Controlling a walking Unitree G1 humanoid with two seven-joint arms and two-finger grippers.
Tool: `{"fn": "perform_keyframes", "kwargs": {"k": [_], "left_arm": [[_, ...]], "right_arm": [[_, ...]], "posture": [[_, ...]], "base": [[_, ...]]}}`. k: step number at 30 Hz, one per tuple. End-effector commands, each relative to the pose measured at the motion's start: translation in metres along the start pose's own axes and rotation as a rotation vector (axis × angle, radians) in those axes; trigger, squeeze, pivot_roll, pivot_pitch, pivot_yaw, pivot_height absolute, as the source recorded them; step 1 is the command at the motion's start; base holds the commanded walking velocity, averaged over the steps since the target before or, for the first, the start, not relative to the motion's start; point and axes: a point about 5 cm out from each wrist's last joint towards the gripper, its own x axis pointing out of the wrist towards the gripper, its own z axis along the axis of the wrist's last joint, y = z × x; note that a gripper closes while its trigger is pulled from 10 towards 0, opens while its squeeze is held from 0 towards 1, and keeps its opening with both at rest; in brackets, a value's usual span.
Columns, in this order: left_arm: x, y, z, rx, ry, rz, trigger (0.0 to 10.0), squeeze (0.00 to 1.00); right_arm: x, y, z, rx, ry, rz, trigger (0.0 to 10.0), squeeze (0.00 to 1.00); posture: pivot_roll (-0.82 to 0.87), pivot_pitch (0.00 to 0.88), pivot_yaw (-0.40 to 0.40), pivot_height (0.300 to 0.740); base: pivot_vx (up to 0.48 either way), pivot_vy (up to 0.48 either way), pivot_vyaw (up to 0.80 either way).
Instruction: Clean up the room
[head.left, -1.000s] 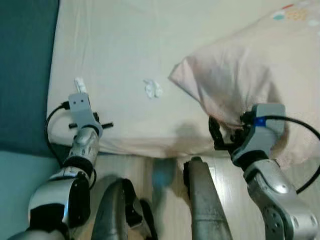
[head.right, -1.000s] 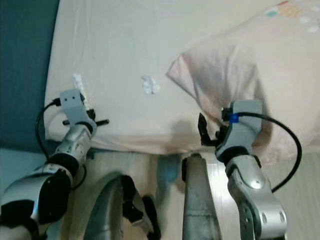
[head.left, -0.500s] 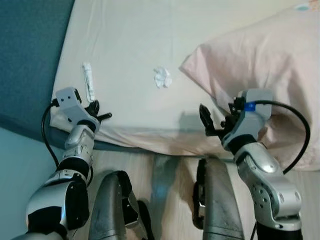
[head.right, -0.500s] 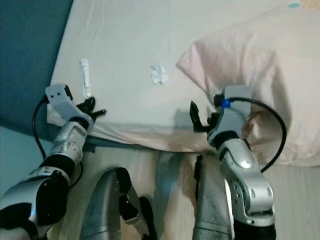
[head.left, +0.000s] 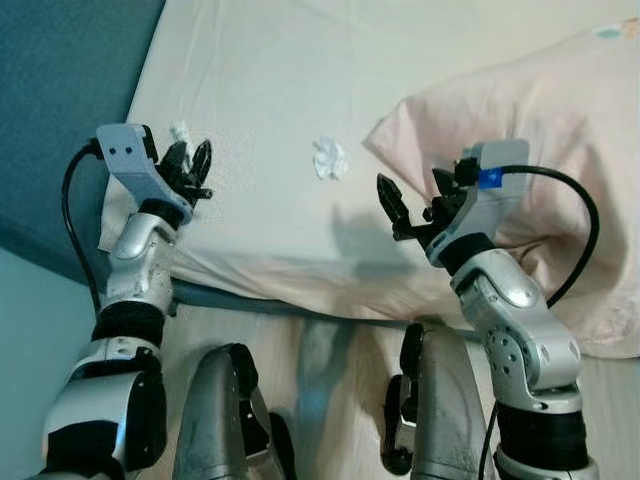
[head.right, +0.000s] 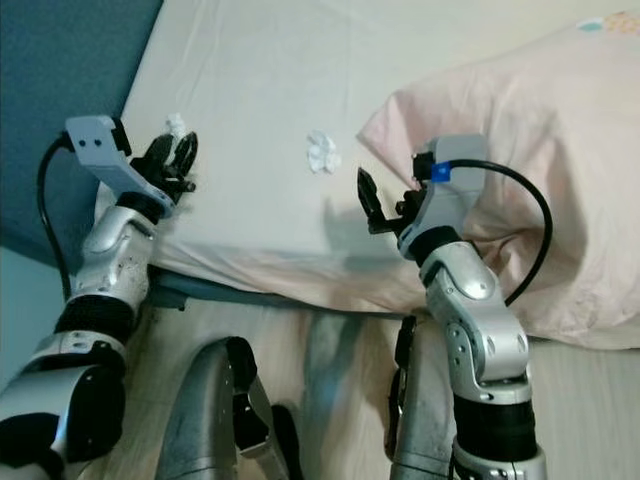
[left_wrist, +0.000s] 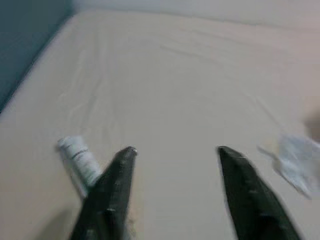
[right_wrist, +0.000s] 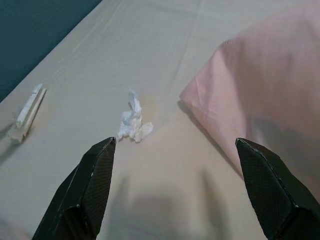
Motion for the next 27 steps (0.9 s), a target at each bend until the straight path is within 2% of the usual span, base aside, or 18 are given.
{"fn": "perform_keyframes", "kwargs": {"k": [1,7,9,11,12,13,17,18,19,20,22,24,27], "left_arm": [[-0.009,0.004,-0.003,0.030,0.043,-0.050,10.0,1.00],[-0.009,0.003,0.005,0.048,0.030,-0.061,10.0,1.00],[-0.007,0.000,-0.012,0.051,0.079,0.081,10.0,1.00],[-0.009,-0.006,-0.040,0.034,0.195,0.249,10.0,1.00],[-0.011,-0.009,-0.048,0.025,0.235,0.290,10.0,1.00],[-0.010,-0.017,-0.058,-0.023,0.274,0.313,10.0,0.00],[-0.010,-0.026,-0.066,-0.080,0.306,0.323,10.0,0.00],[-0.005,-0.035,-0.071,-0.142,0.325,0.346,10.0,0.00],[0.001,-0.043,-0.072,-0.160,0.332,0.351,10.0,0.00],[0.001,-0.043,-0.072,-0.160,0.332,0.351,10.0,0.00],[0.013,-0.055,-0.069,-0.181,0.335,0.364,10.0,0.00],[0.017,-0.058,-0.066,-0.179,0.325,0.369,10.0,0.00],[0.036,-0.061,-0.047,-0.185,0.252,0.403,10.0,0.00]], "right_arm": [[-0.001,0.000,-0.004,-0.001,0.007,0.009,10.0,0.00],[0.001,-0.002,-0.004,-0.001,-0.002,0.014,10.0,0.00],[0.003,0.002,-0.005,0.004,-0.006,0.024,10.0,0.00],[0.004,0.007,-0.008,0.011,-0.001,0.034,10.0,0.00],[0.004,0.009,-0.009,0.012,0.001,0.036,10.0,0.00],[0.004,0.011,-0.010,0.013,0.003,0.038,10.0,0.00],[0.004,0.012,-0.011,0.014,0.005,0.041,10.0,0.00],[0.004,0.014,-0.012,0.013,0.005,0.042,10.0,0.00],[0.003,0.015,-0.012,0.020,-0.001,0.044,10.0,0.00],[0.003,0.015,-0.012,0.020,-0.001,0.044,10.0,0.00],[0.001,0.016,-0.010,0.026,-0.023,0.053,10.0,0.00],[0.000,0.016,-0.009,0.027,-0.032,0.058,10.0,0.00],[-0.003,0.017,-0.008,0.029,-0.043,0.061,10.0,0.00]], "posture": [[-0.16,0.360,0.114,0.435],[-0.14,0.357,0.113,0.420],[-0.14,0.365,0.115,0.410],[-0.13,0.367,0.116,0.400],[-0.13,0.367,0.116,0.395],[-0.13,0.371,0.119,0.390],[-0.13,0.371,0.119,0.380],[-0.15,0.375,0.122,0.375],[-0.15,0.375,0.124,0.370],[-0.15,0.375,0.124,0.370],[-0.15,0.376,0.125,0.370],[-0.15,0.376,0.125,0.370],[-0.16,0.381,0.134,0.370]], "base": [[0.000,0.000,0.00],[0.000,0.000,0.00],[0.000,0.000,0.00],[0.000,0.000,0.00],[0.000,0.000,0.00],[0.000,0.000,0.00],[0.000,0.000,0.00],[0.000,0.000,0.00],[0.000,0.000,0.00],[0.000,0.000,0.00],[0.000,0.000,0.00],[0.000,0.000,0.00],[0.000,0.000,0.00]]}}
